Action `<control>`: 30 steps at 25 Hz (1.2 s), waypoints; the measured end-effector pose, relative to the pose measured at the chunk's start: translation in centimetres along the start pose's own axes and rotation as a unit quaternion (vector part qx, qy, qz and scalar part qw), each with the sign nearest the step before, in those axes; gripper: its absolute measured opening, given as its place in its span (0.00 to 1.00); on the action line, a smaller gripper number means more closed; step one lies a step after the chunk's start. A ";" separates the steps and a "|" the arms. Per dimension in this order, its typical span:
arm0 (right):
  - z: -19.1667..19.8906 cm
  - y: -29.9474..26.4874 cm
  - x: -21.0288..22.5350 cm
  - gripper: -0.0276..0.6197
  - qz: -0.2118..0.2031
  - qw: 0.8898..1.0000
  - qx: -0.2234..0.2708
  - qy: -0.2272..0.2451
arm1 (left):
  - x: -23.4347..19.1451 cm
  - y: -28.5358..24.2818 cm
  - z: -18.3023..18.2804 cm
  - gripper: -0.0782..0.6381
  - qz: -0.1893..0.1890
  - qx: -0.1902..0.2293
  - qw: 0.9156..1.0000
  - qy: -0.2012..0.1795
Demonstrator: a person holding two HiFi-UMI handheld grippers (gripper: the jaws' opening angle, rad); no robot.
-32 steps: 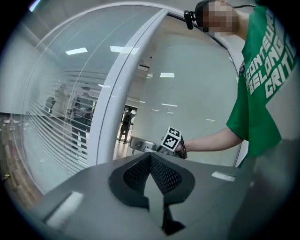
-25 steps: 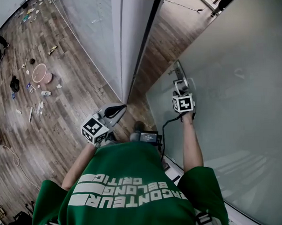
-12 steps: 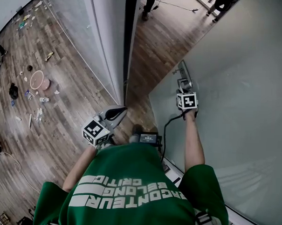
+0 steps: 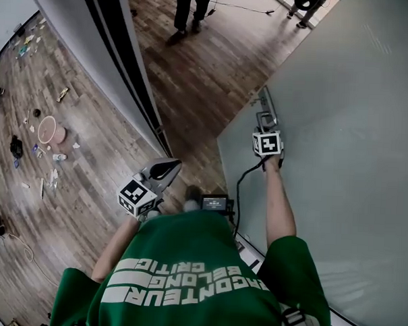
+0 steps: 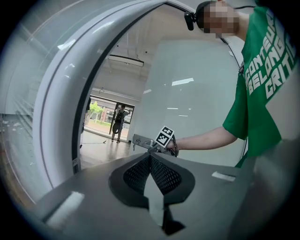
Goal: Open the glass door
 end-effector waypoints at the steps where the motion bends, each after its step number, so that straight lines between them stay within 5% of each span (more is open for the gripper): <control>1: -0.1 0.1 0.5 0.09 0.001 1.000 0.001 -0.005 | 0.1 -0.5 -0.2 0.13 -0.001 0.002 1.000 -0.002; 8: -0.3 -0.1 4.6 0.08 0.013 0.999 0.002 -0.035 | 1.1 -4.2 -1.4 0.13 0.009 0.012 1.000 0.000; 30: 2.3 -1.4 17.2 0.06 0.063 0.992 0.010 -0.112 | 1.6 -8.4 -1.3 0.13 0.127 -0.011 0.992 -0.012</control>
Point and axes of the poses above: the fingertips, and each gripper's own axes: y backward along the fingers, x to its right, z out of its underside, the point moved 2 cm from there along y, backward along the fingers, and after that the axes turned 9 degrees about -y, right-handed, at the moved point
